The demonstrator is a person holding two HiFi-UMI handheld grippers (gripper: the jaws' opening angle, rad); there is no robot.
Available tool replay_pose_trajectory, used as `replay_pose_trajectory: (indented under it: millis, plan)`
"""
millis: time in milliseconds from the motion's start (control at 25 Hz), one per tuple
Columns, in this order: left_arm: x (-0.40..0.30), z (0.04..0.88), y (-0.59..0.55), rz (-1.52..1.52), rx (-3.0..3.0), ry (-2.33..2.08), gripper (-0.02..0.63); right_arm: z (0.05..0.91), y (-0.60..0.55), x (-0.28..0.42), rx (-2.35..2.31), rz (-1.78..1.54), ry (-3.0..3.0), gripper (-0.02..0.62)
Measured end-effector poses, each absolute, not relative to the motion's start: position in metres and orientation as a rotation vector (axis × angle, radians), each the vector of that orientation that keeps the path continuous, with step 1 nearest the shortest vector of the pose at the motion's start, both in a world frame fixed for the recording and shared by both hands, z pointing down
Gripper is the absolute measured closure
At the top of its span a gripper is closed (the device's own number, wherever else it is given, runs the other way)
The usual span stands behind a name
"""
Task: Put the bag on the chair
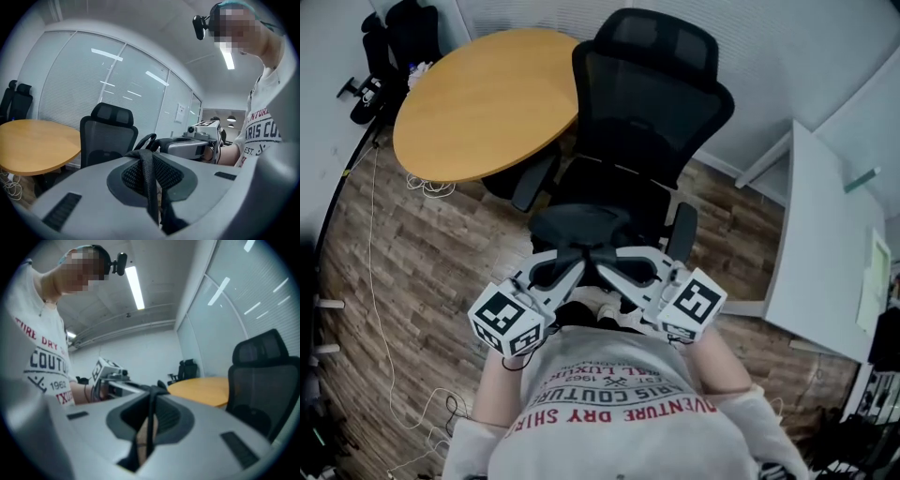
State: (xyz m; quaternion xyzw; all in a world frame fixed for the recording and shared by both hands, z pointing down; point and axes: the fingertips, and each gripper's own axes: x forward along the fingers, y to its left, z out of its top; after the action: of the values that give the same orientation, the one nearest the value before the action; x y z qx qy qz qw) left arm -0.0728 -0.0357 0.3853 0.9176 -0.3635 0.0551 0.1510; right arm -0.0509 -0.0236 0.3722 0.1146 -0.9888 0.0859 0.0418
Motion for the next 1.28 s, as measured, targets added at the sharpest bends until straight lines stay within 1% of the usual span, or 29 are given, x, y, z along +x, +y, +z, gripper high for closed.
replay_pose_trajectory:
  millis: [360,560,880,1280]
  plan:
    - [-0.065,0.402,-0.151,0.191,2.636,-0.867,0.548,0.388,-0.135,-0.045,0.572,0.352,-2.963,0.548]
    - [-0.058,0.414,-0.203,0.250,2.665,-0.684,0.548,0.397,-0.189,-0.041,0.740,0.429,-2.913,0.548]
    - [-0.046,0.443,-0.270,0.356,2.686,-0.468,0.548,0.426,-0.257,-0.031,0.936,0.536,-2.816,0.548]
    - [-0.037,0.477,-0.329,0.441,2.662,-0.382,0.546,0.459,-0.316,-0.023,1.050,0.641,-2.714,0.547]
